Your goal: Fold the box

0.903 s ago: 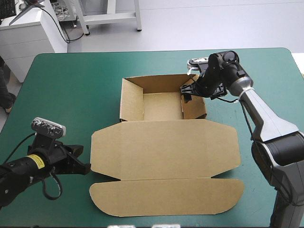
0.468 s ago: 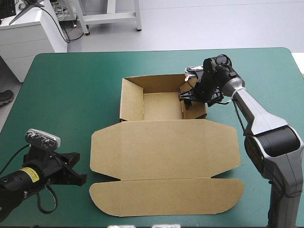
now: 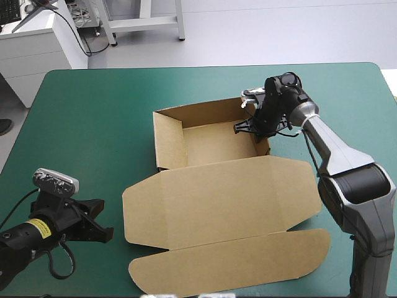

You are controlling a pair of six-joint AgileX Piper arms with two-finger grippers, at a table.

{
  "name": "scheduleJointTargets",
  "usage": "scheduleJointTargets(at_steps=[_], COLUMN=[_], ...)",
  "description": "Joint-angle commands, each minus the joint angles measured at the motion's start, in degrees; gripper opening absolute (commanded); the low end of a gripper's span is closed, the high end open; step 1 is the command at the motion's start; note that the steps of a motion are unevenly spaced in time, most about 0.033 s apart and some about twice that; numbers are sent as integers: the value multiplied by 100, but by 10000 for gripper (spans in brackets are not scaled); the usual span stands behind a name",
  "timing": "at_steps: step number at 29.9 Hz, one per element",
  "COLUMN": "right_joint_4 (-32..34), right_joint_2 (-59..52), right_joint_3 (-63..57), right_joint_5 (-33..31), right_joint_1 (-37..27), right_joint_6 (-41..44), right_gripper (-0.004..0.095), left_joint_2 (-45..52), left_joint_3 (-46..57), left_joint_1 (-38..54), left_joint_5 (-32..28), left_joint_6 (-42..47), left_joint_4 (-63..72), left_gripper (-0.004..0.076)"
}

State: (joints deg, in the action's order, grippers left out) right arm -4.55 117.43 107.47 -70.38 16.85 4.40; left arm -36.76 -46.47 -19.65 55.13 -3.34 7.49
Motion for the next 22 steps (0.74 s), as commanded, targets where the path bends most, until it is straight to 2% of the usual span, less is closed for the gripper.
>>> scheduleJointTargets(at_steps=[1, 5, 8, 11, 13, 17, 22], right_joint_4=[197, 455, 455, 455, 455, 132, -273], right_joint_2=[-570, -926, -1296, -1647, -1797, -1840, -1660], right_joint_3=[172, 172, 172, 172, 172, 172, 152], right_joint_5=[-129, -129, -129, -129, -129, -118, -14], right_joint_1=[-24, -298, -809, -1573, -2298, -3579, -4569], right_joint_6=[-91, -91, -297, -530, -682, -763, -845], right_gripper=[-19, -19, -19, -19, -19, -19, -19], left_joint_2=[-5, -5, -5, -5, -5, -5, -5], left_joint_3=[-148, -148, -148, -148, -148, -148, -148], left_joint_1=[-22, -22, -22, -22, -22, -22, -22], left_joint_5=[-349, -339, -350, -405, -437, -453, -453], left_joint_6=[13, 13, 13, 13, 13, 13, 13], left_joint_4=[85, 85, 85, 85, 85, 107, 107], left_gripper=[-8, -8, -8, -8, -8, -8, -8])
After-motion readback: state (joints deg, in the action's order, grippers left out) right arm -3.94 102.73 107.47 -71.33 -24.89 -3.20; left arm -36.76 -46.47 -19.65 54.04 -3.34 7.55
